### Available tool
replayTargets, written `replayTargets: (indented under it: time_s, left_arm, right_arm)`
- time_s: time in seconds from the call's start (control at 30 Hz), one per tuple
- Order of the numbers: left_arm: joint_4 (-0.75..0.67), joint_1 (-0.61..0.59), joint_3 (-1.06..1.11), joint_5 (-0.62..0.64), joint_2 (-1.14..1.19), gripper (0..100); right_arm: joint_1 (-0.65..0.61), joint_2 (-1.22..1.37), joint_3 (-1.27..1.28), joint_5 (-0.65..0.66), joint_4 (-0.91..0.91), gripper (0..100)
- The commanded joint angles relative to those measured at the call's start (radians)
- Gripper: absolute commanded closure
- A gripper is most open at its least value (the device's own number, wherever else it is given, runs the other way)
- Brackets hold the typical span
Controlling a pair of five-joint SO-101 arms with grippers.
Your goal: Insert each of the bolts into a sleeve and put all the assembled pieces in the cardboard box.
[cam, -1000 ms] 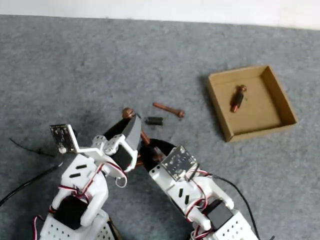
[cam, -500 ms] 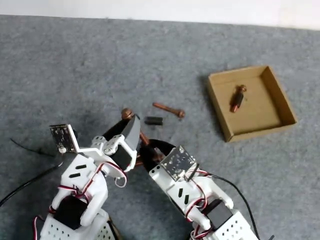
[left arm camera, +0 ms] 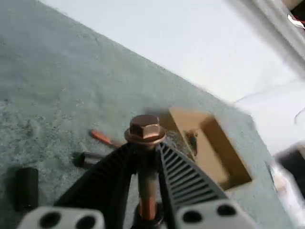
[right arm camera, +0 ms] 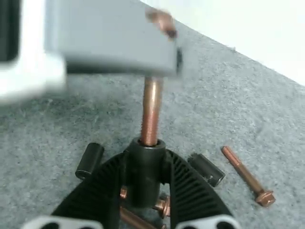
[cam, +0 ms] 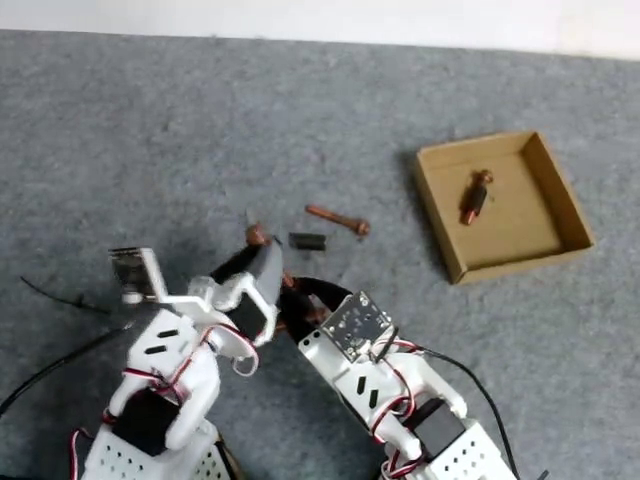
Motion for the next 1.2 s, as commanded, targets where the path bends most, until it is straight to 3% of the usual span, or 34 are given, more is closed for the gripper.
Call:
replayTargets:
  time_s: [0.0,0.13,0.93,1.0,1.17]
  left_arm:
    - [-0.002,0.042,0.004,0.003,-0.01,99]
    - [-0.003,0.056,0.015,-0.06,-0.012,99]
    - [0.057,0.076,0.038,-0.114,-0.008,99]
    - [0.055,0.07,0.031,-0.114,-0.01,96]
    - [0.058,0.077,0.05,-0.109,-0.008,75]
  right_arm:
    - [0.015,-0.021,-0.004,0.006,-0.002,99.4]
    - [0.015,-0.021,-0.004,0.006,-0.002,99.4]
    - [0.015,-0.021,-0.004,0.006,-0.004,99.4]
    - [0.015,-0.021,-0.004,0.006,-0.004,99.4]
    - [0.015,-0.021,-0.004,0.006,-0.004,99.3]
